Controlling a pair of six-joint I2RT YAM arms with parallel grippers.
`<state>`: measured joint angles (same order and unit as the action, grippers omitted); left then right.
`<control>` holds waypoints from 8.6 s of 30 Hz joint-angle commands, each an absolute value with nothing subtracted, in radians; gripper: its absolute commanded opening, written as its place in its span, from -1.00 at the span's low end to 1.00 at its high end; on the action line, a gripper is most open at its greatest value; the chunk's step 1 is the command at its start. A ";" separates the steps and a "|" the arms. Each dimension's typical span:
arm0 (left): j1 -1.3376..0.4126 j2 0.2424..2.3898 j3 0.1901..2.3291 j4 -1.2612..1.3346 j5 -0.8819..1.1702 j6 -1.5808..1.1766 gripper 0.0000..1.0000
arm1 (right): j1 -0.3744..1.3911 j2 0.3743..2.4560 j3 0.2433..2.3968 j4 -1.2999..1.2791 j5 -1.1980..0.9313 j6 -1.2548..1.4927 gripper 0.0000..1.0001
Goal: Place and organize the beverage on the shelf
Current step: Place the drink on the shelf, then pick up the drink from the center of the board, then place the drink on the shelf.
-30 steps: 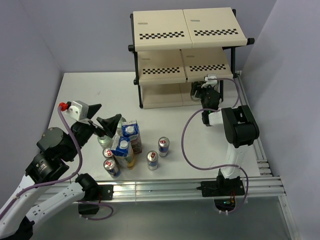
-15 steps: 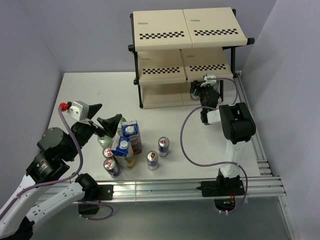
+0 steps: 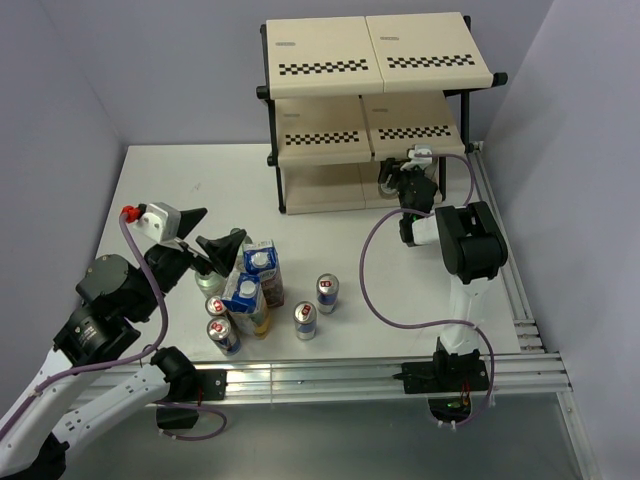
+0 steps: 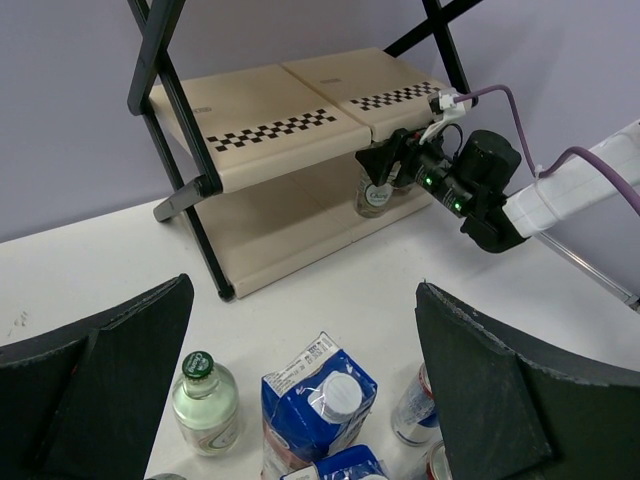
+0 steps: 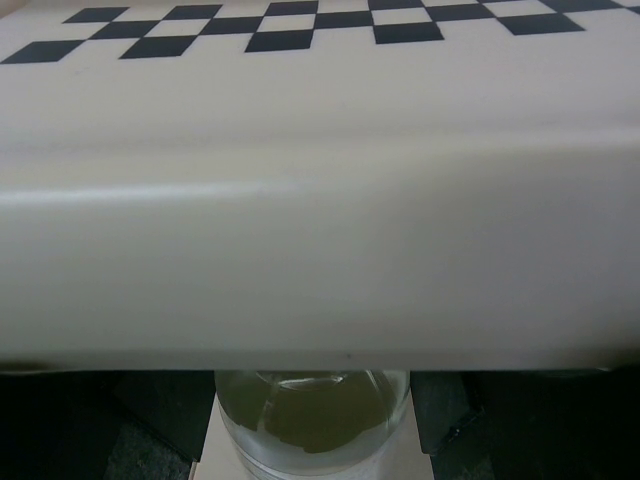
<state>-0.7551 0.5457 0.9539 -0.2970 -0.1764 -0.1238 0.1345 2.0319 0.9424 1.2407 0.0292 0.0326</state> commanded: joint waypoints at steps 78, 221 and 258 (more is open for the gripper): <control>-0.755 0.581 0.937 -0.267 -0.150 -0.094 0.99 | 0.109 2.114 1.095 1.464 -0.089 0.137 0.39; -0.477 0.868 1.179 -0.759 -0.698 -0.579 -1.00 | 0.446 0.985 0.860 0.288 -0.351 0.403 0.90; -0.479 0.894 1.612 -0.431 0.526 -0.239 -0.99 | 0.997 1.477 1.543 -0.180 -0.499 0.011 0.78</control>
